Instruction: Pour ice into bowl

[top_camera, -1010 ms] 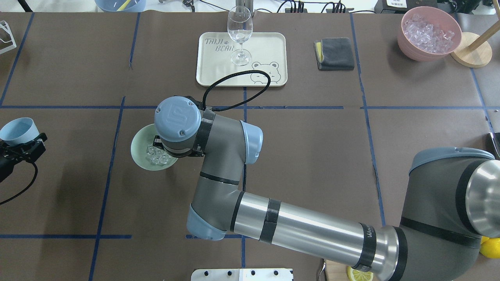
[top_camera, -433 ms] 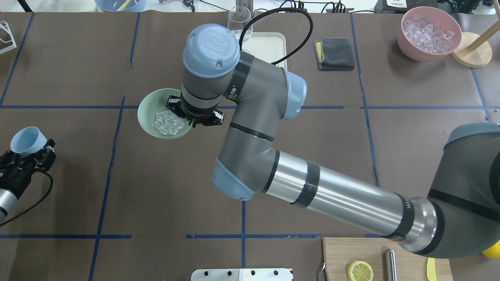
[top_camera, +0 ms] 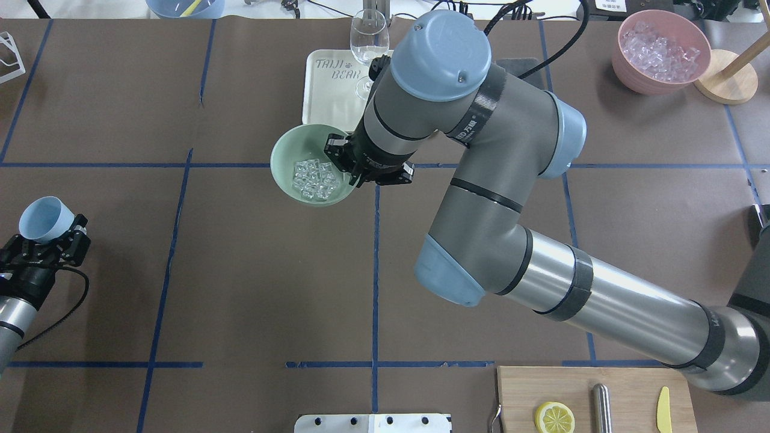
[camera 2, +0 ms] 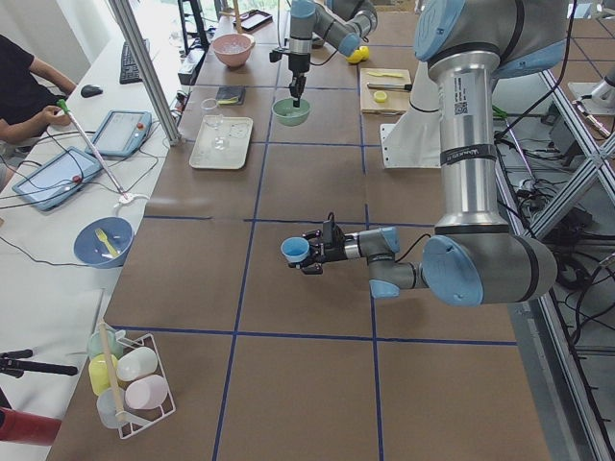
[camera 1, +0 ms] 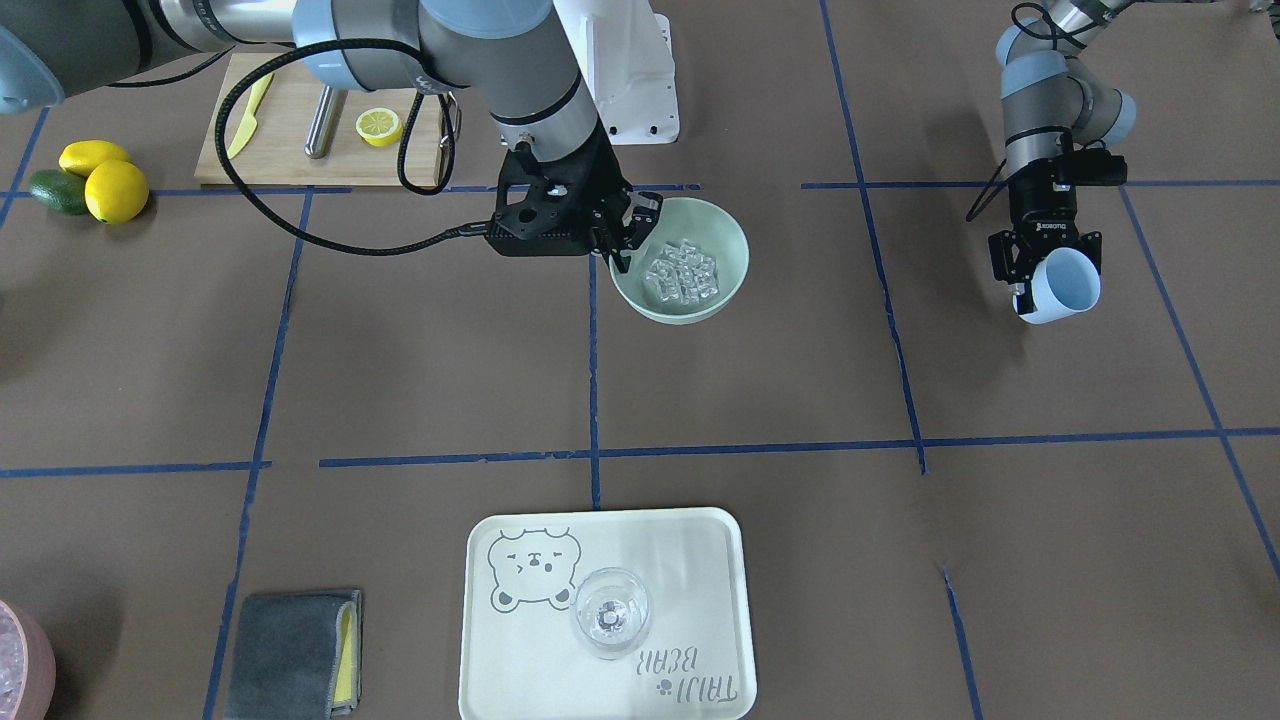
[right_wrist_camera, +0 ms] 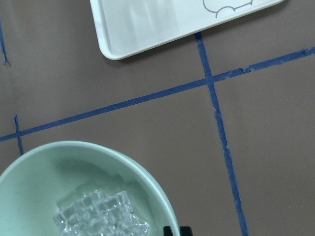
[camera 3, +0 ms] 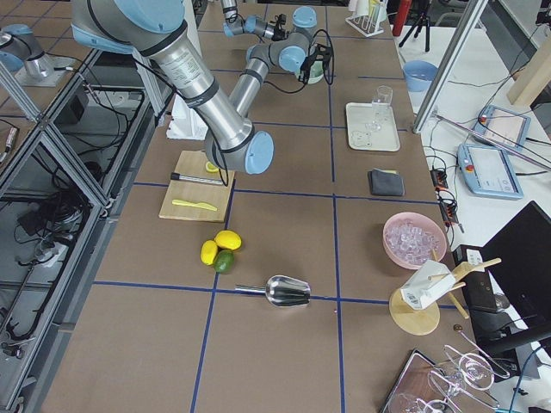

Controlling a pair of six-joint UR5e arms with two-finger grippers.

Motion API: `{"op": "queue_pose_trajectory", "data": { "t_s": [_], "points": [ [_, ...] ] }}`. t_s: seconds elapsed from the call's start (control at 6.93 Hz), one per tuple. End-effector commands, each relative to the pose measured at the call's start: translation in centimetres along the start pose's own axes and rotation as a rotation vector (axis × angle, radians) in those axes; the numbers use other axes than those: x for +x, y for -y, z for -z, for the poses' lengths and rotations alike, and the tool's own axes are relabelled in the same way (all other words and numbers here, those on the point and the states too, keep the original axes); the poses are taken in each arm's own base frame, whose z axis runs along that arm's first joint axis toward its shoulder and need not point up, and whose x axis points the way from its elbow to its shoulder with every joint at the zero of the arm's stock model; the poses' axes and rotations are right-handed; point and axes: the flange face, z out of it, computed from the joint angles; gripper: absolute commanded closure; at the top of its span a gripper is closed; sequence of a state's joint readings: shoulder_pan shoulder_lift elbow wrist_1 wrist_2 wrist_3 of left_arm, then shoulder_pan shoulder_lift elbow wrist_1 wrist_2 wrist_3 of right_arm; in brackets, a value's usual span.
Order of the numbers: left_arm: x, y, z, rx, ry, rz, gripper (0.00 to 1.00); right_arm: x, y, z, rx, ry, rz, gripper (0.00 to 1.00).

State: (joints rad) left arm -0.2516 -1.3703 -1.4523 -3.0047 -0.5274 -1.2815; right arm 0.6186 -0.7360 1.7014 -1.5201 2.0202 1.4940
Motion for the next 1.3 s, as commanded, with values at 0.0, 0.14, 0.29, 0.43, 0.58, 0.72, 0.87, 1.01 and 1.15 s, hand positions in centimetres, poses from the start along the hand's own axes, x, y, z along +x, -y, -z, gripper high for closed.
{"op": "queue_pose_trajectory", "data": {
  "t_s": [0.0, 0.14, 0.29, 0.43, 0.58, 0.72, 0.87, 1.01, 1.15],
  "points": [
    [0.8, -0.7, -0.4, 0.016, 0.005, -0.008, 1.00, 0.6, 0.3, 0.5, 0.001, -0.018, -0.003, 1.00],
    [0.8, -0.7, -0.4, 0.017, 0.007, -0.016, 0.91, 0.4, 0.4, 0.6, 0.003, -0.015, -0.003, 1.00],
    [0.6, -0.8, -0.5, 0.017, 0.009, -0.023, 0.69, 0.4, 0.3, 0.8, 0.003, -0.014, -0.002, 1.00],
    [0.3, -1.0, -0.5, 0.015, 0.013, -0.037, 0.24, 0.5, 0.2, 1.0, 0.003, -0.010, 0.000, 1.00],
    [0.3, -0.9, -0.5, 0.016, 0.012, -0.036, 0.00, 0.7, 0.2, 1.0, 0.003, -0.010, 0.000, 1.00],
    [0.2, -0.9, -0.5, 0.015, 0.014, -0.037, 0.00, 1.6, 0.4, 0.5, 0.004, -0.023, -0.007, 1.00],
    [0.3, -0.8, -0.5, 0.016, 0.012, -0.034, 0.00, 3.2, 0.4, 0.1, 0.002, -0.037, -0.013, 1.00],
    [0.3, -0.7, -0.5, 0.017, 0.012, -0.034, 0.00, 5.1, 0.3, 0.1, 0.003, -0.047, -0.016, 1.00],
    [0.4, -0.6, -0.4, 0.017, 0.010, -0.051, 0.00, 7.4, 0.1, 0.7, 0.005, -0.050, -0.021, 1.00]
  ]
}}
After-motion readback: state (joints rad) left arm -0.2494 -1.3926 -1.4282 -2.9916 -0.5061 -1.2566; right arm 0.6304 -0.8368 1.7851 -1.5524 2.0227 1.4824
